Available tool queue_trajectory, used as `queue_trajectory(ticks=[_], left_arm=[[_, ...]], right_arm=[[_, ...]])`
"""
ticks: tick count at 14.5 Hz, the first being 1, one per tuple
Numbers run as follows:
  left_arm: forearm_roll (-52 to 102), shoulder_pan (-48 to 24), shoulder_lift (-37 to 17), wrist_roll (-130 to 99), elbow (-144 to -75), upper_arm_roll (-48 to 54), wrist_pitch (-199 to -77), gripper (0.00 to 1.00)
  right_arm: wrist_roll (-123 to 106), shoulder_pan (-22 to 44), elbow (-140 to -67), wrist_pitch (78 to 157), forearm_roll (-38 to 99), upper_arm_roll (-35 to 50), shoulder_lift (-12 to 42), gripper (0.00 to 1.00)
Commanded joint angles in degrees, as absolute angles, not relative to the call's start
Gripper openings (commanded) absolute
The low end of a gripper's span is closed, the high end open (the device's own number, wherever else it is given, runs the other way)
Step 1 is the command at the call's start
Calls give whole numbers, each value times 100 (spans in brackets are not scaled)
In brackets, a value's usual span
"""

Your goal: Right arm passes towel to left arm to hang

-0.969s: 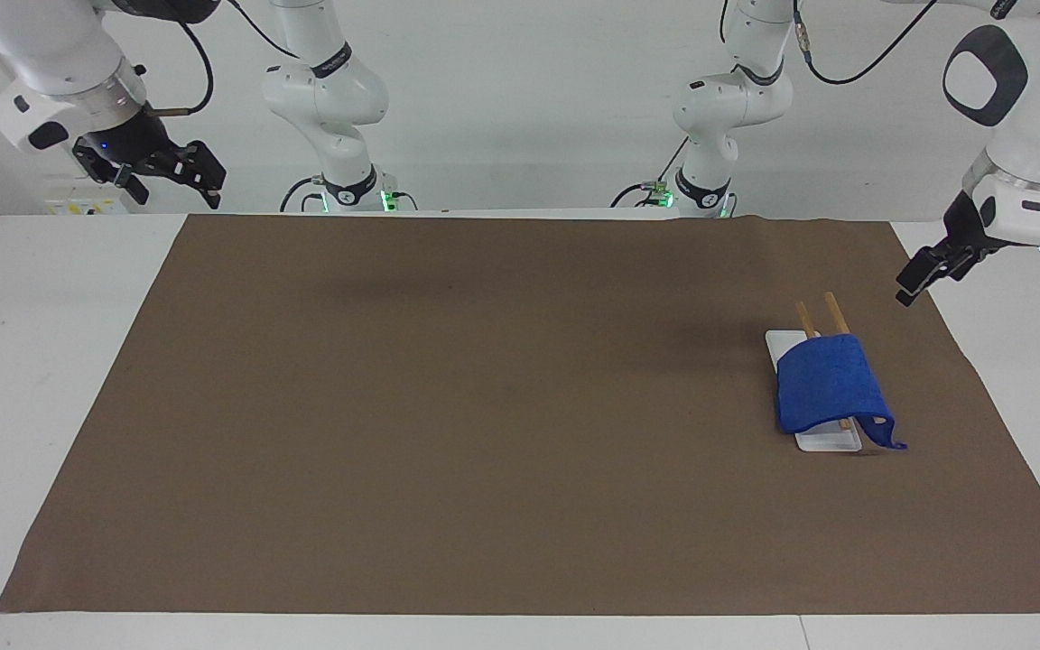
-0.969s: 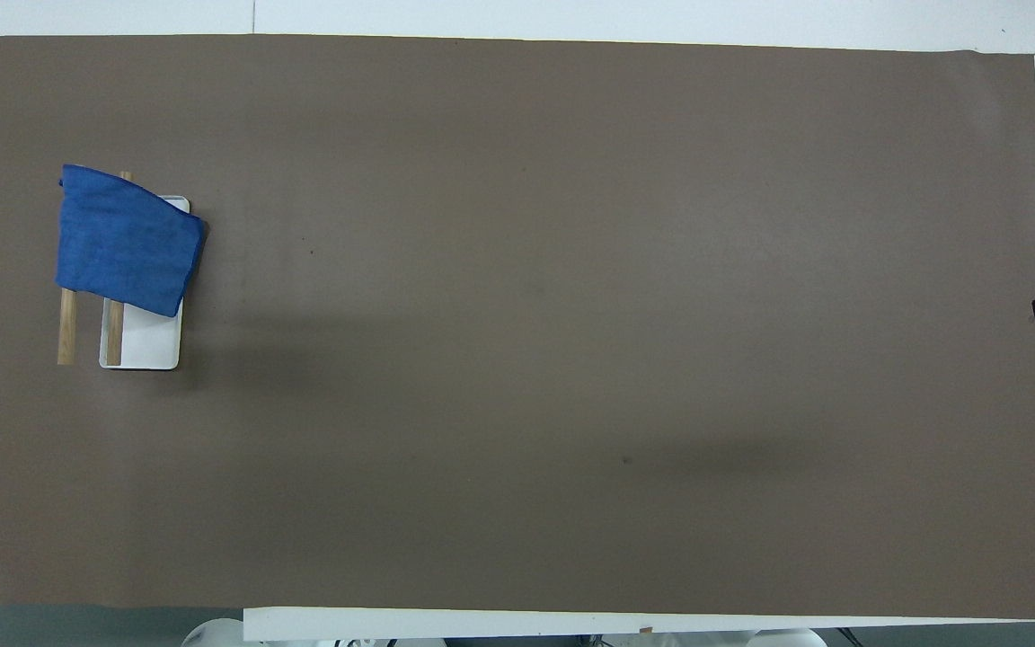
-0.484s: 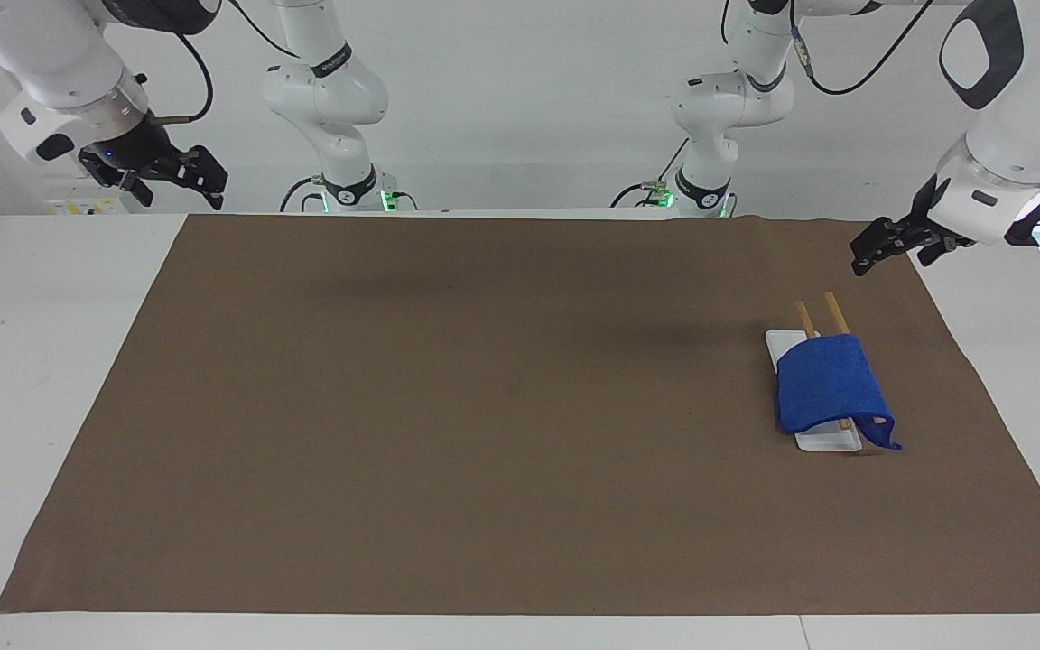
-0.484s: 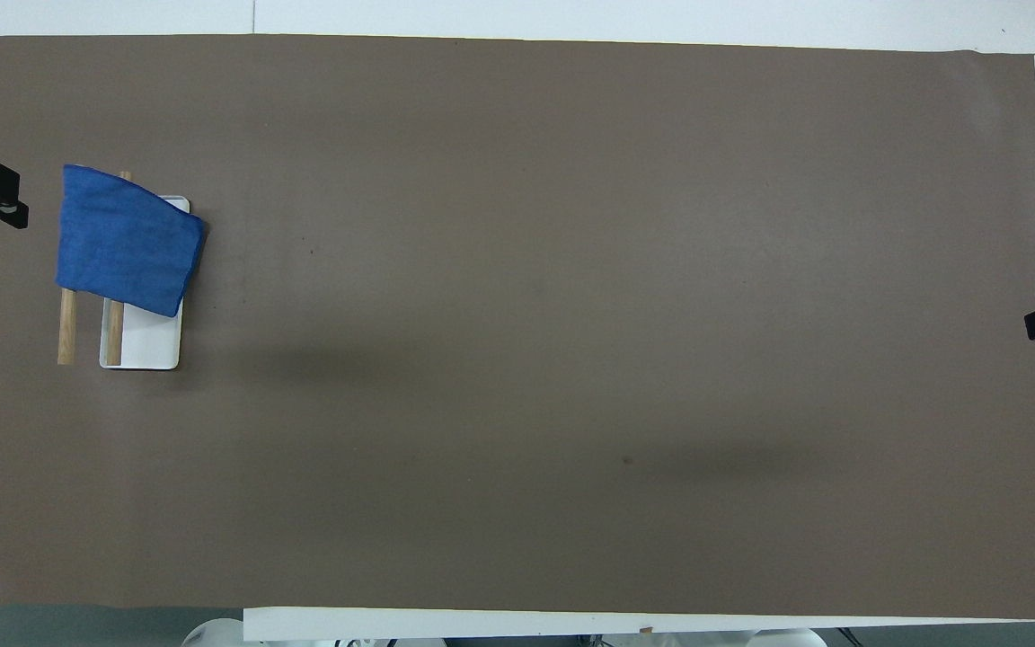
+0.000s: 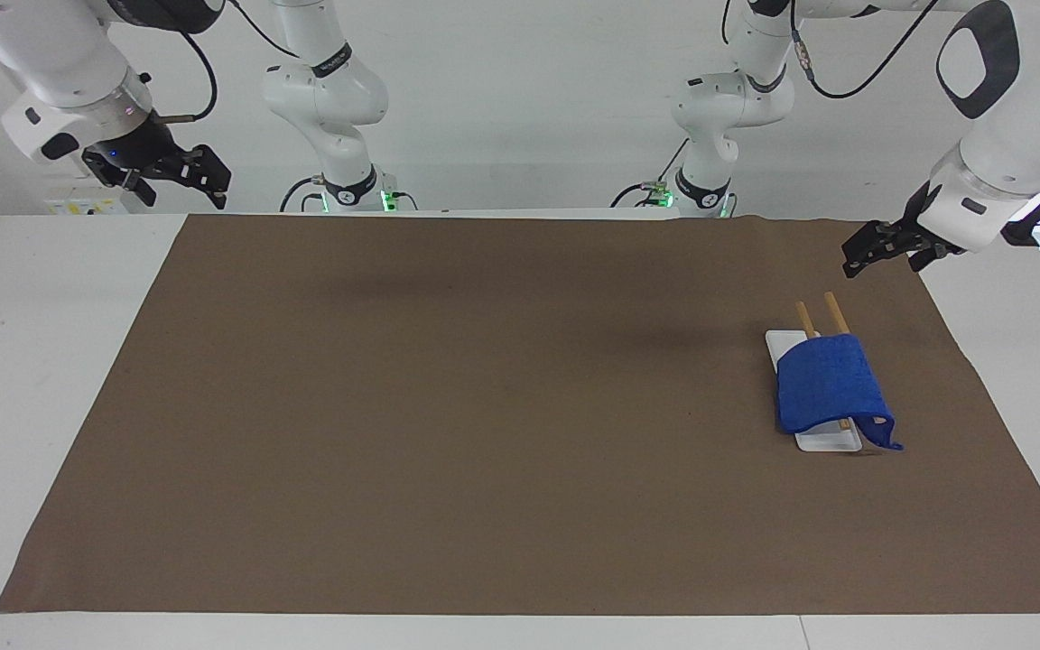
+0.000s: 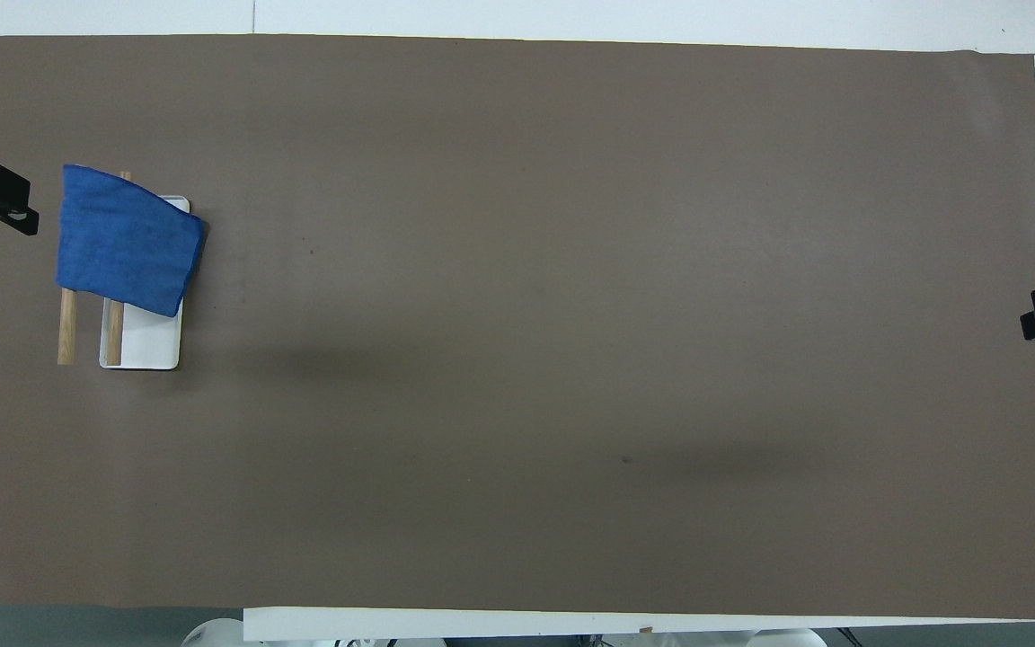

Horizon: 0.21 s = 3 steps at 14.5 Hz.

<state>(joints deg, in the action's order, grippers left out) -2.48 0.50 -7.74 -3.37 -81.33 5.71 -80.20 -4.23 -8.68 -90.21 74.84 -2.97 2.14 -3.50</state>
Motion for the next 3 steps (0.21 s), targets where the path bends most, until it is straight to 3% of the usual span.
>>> queue_trajectory(ticks=[1, 3], left_arm=[[-158, 70, -211, -211, -8956, 510, -8621, 100], [-150, 70, -255, -202, -8816, 518, -8613, 100]], right_arm=[[-563, -932, -9202, 7602, -185, 229, -501, 100], [-563, -923, -9202, 7611, -193, 229, -501, 100]])
